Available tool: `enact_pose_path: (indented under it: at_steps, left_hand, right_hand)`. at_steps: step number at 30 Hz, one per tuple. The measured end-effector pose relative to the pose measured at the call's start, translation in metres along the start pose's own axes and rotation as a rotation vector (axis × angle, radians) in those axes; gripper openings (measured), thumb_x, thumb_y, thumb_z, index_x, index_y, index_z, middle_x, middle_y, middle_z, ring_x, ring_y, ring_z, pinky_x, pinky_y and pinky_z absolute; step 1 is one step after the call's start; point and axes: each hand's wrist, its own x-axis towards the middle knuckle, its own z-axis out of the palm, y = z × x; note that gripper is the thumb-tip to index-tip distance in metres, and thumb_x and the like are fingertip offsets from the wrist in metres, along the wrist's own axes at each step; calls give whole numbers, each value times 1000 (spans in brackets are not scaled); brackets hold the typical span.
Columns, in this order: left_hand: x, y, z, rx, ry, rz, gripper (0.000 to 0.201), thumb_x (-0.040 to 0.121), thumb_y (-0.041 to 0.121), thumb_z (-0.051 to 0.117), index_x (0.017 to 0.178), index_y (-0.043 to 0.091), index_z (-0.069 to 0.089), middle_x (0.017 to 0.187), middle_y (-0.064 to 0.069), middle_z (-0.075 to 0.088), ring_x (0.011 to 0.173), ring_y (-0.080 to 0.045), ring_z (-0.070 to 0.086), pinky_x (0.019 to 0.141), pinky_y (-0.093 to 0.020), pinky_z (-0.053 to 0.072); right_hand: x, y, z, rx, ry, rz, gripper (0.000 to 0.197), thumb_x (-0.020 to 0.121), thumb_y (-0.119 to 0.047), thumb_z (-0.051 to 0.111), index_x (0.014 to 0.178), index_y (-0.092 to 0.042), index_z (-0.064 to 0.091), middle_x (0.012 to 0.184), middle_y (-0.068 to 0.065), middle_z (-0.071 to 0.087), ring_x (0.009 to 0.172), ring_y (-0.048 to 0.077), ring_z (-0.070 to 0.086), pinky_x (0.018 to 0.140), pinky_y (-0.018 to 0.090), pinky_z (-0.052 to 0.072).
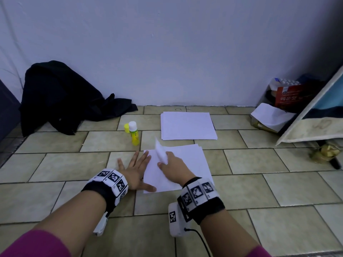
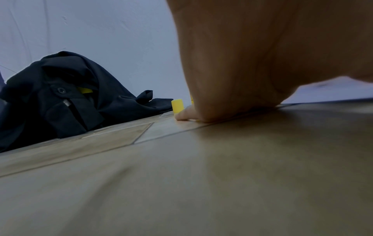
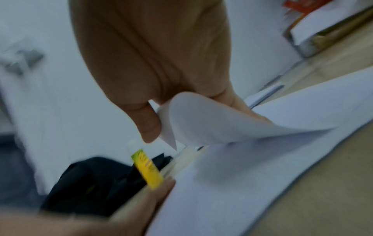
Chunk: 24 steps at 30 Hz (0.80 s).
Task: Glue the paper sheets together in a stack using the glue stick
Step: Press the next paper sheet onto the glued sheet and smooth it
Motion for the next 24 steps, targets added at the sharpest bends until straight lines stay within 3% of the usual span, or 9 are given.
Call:
enact_pose_path:
  at_steps: [1,4,6,10,13,15,18,24]
  left_hand:
    - [1,-1,0,2,-3,-7,161,21,105,22,147,20,-27,144,11,-44,138,-19,-38,102,-72,-13]
    - [1,1,0,-15,8,-28,130,65,85,51,148,19,-26,149,9,-40,137,-19,-38,104,-72,-13]
    - [2,2,1,-14,12,-38,121,76,74,55,148,19,-26,149,9,-40,137,-19,-39,105,-71,-13]
    - [2,2,1,0,-5,-50,120,77,73,55,148,19,-26,149,9,-41,138,-19,-38,106,-71,-12]
    - [1,2,1,-2,-11,-42,120,78,72,55,148,18,-26,149,8,-41,138,-20,-38,106,-71,-12]
    - [1,1,2,-5,-15,-37,120,77,72,55,148,18,-26,149,8,-41,138,-20,-38,105,-71,-13]
    - [2,0,3,-4,-18,-37,121,77,73,55,148,18,-26,149,8,-41,137,-20,-38,104,-71,-13]
    - [3,1,1,1,-13,-31,121,77,73,56,148,19,-26,150,9,-40,137,-20,-39,105,-71,-13]
  right_hand:
    - [-5,3,-10,176,24,-14,47,99,-27,45,141,-10,35,137,10,48,128,30,44,106,43,36]
    - [-22,16,-50,708,165,2,31,97,-13,50,126,-4,52,111,11,63,99,28,61,88,41,48]
    - [-33,29,-79,857,313,6,29,96,-8,51,123,-2,55,105,11,66,92,27,63,78,37,51]
    - [-51,39,-123,877,542,-31,35,95,-11,53,129,-7,50,117,11,62,96,24,60,71,30,47]
    - [-57,33,-128,571,650,-79,46,93,-14,54,138,-17,42,124,2,54,110,22,52,86,31,41]
    - [-54,26,-119,334,601,-73,58,93,-16,54,147,-20,31,137,4,48,123,25,46,97,34,39]
    - [-39,21,-87,140,351,-3,68,97,-19,51,153,-19,13,156,3,26,142,26,26,114,37,25]
    - [-19,17,-30,97,89,79,68,97,-26,48,153,-19,9,156,3,25,143,26,23,115,49,20]
